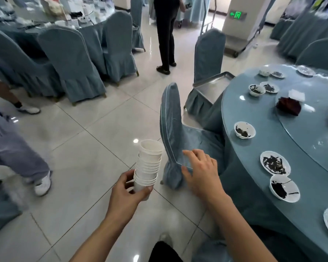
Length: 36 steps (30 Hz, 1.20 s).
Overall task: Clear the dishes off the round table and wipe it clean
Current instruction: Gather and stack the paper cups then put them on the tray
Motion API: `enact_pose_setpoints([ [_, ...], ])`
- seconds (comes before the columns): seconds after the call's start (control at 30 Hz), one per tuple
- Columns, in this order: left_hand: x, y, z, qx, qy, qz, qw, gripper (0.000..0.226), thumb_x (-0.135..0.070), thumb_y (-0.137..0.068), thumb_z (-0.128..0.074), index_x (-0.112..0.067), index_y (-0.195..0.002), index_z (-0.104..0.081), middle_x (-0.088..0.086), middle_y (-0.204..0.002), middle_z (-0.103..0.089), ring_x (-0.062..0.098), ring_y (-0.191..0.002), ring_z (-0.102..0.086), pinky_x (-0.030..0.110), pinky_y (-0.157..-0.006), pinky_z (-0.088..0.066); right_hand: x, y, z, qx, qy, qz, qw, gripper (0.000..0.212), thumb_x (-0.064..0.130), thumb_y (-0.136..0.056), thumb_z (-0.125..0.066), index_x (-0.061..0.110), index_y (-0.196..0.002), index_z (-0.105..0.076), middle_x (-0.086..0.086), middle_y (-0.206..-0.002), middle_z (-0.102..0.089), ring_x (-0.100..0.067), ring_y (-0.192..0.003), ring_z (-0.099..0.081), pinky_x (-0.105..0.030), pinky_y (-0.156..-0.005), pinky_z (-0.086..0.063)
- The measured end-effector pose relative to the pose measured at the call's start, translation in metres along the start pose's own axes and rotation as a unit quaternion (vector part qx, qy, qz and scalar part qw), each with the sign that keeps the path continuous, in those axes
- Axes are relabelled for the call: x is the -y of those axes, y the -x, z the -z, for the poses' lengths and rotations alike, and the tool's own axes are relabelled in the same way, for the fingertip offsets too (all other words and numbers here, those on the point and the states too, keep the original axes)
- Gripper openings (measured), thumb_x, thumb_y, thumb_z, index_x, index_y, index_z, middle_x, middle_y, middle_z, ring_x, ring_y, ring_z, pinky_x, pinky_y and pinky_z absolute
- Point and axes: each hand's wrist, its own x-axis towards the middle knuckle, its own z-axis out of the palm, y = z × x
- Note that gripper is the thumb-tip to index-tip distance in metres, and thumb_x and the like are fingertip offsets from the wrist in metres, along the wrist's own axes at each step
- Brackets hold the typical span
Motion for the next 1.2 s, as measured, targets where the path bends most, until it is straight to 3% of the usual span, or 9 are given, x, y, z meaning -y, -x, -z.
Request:
enact_pose_setpoints([
  [0.17, -0.014, -0.097, 0.007, 0.002, -0.002, 0.004, 1.000, 0.057, -0.010, -0.073, -0.089, -0.027, -0.119, -0.062, -0.012, -0.114, -0.070, 0.001, -0.098, -0.067, 0.013, -0.068, -0.054, 0.008, -0.087, -0.027, 0.010, 0.001, -0.019, 1.000, 0.047, 0.038, -0.094, -0.056, 0.035, -0.140, -0.045, 0.007, -0.132, -0.050, -0.020, -0.119, -0.051, -0.041, -0.105, -0.033],
  [0.37, -0.050, -0.219, 0.005, 0.020, -0.025, 0.006, 0.999, 0.058, -0.012, -0.072, -0.090, -0.029, -0.120, -0.062, -0.012, -0.115, -0.069, 0.010, -0.104, -0.066, 0.017, -0.069, -0.056, 0.007, -0.202, -0.045, 0.005, -0.012, -0.045, 0.999, 0.048, 0.038, -0.093, -0.056, 0.033, -0.140, -0.047, 0.005, -0.135, -0.051, -0.022, -0.120, -0.052, -0.043, -0.106, -0.034],
  [0.6, -0.092, -0.340, -0.009, 0.035, -0.018, -0.009, 0.999, 0.059, -0.011, -0.073, -0.089, -0.029, -0.121, -0.061, -0.013, -0.117, -0.069, 0.002, -0.101, -0.066, 0.013, -0.069, -0.055, 0.007, -0.323, -0.052, -0.009, -0.010, -0.061, 0.998, 0.047, 0.037, -0.092, -0.058, 0.032, -0.138, -0.050, 0.004, -0.132, -0.055, -0.024, -0.119, -0.055, -0.045, -0.103, -0.036],
  [0.87, -0.120, -0.485, -0.017, 0.062, -0.009, -0.011, 0.998, 0.059, -0.013, -0.071, -0.091, -0.031, -0.119, -0.063, -0.015, -0.111, -0.071, 0.000, -0.099, -0.067, 0.020, -0.073, -0.058, 0.004, -0.455, -0.071, -0.003, -0.011, -0.093, 0.996, 0.049, 0.039, -0.094, -0.056, 0.035, -0.142, -0.046, 0.005, -0.135, -0.051, -0.021, -0.121, -0.052, -0.042, -0.107, -0.033],
  [1.03, -0.146, -0.598, -0.015, 0.110, -0.021, -0.022, 0.993, 0.059, -0.015, -0.073, -0.090, -0.034, -0.121, -0.061, -0.016, -0.113, -0.069, -0.001, -0.099, -0.066, 0.018, -0.071, -0.057, 0.012, -0.549, -0.087, -0.014, 0.002, -0.126, 0.992, 0.049, 0.040, -0.096, -0.053, 0.035, -0.144, -0.044, 0.004, -0.138, -0.049, -0.020, -0.124, -0.050, -0.040, -0.108, -0.031],
  [1.2, -0.174, -0.703, -0.025, 0.176, -0.039, -0.032, 0.983, 0.064, -0.016, -0.073, -0.090, -0.031, -0.127, -0.059, -0.014, -0.119, -0.068, 0.010, -0.110, -0.064, 0.025, -0.082, -0.059, 0.019, -0.637, -0.090, -0.040, 0.012, -0.180, 0.983, 0.050, 0.041, -0.095, -0.053, 0.035, -0.143, -0.044, 0.004, -0.138, -0.049, -0.019, -0.123, -0.050, -0.040, -0.107, -0.032],
])
